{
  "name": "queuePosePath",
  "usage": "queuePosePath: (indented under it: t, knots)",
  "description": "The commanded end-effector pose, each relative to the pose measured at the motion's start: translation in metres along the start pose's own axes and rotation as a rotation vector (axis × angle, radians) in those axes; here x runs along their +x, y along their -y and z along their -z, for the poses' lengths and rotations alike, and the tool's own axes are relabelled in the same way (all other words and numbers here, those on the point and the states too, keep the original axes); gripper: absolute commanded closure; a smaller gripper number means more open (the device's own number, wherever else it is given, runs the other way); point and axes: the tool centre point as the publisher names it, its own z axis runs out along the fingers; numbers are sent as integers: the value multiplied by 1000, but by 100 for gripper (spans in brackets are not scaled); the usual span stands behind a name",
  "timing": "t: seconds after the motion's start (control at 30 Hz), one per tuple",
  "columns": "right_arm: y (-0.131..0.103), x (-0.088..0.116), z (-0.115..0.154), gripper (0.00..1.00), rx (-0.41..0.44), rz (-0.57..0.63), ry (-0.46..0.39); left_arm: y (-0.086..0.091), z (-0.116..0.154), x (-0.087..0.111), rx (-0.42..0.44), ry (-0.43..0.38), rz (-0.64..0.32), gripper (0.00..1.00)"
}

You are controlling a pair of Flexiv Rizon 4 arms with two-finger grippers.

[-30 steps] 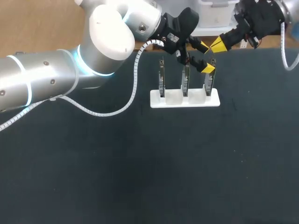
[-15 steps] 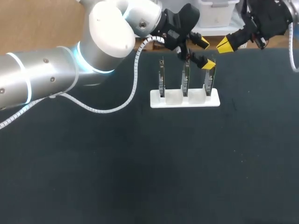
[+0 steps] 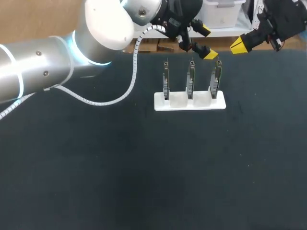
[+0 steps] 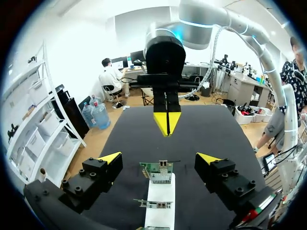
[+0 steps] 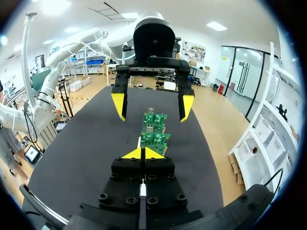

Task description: Pick up the optical module with the left hand, and insert it into the network port with the right hand.

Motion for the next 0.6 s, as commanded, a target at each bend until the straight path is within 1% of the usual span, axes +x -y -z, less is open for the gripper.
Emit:
queuePosePath:
  t: [0.03,0.1,0.17,0.2,0.23,0.27,0.3,0.6]
  knots:
    - [-7,-2,2,100,35,7,-4,8,9,-3,-22,12,-6,0]
    - [-7,-3,2,100,38,7,-6,7,11,-7,-31,16,-16,0]
    - [-7,-3,3,87,38,8,-5,6,13,-11,-34,30,-32,0]
    - [-7,-4,3,88,39,9,-6,6,14,-13,-31,35,-36,0]
    - [-7,-4,3,76,41,11,-5,5,15,-17,-34,39,-43,0]
    - [-7,-4,3,53,41,11,-5,4,16,-19,-36,40,-44,0]
    - [-7,-4,3,0,41,11,-5,4,16,-19,-36,40,-44,0]
    - [-7,-4,3,0,41,11,-5,4,16,-19,-36,40,-44,0]
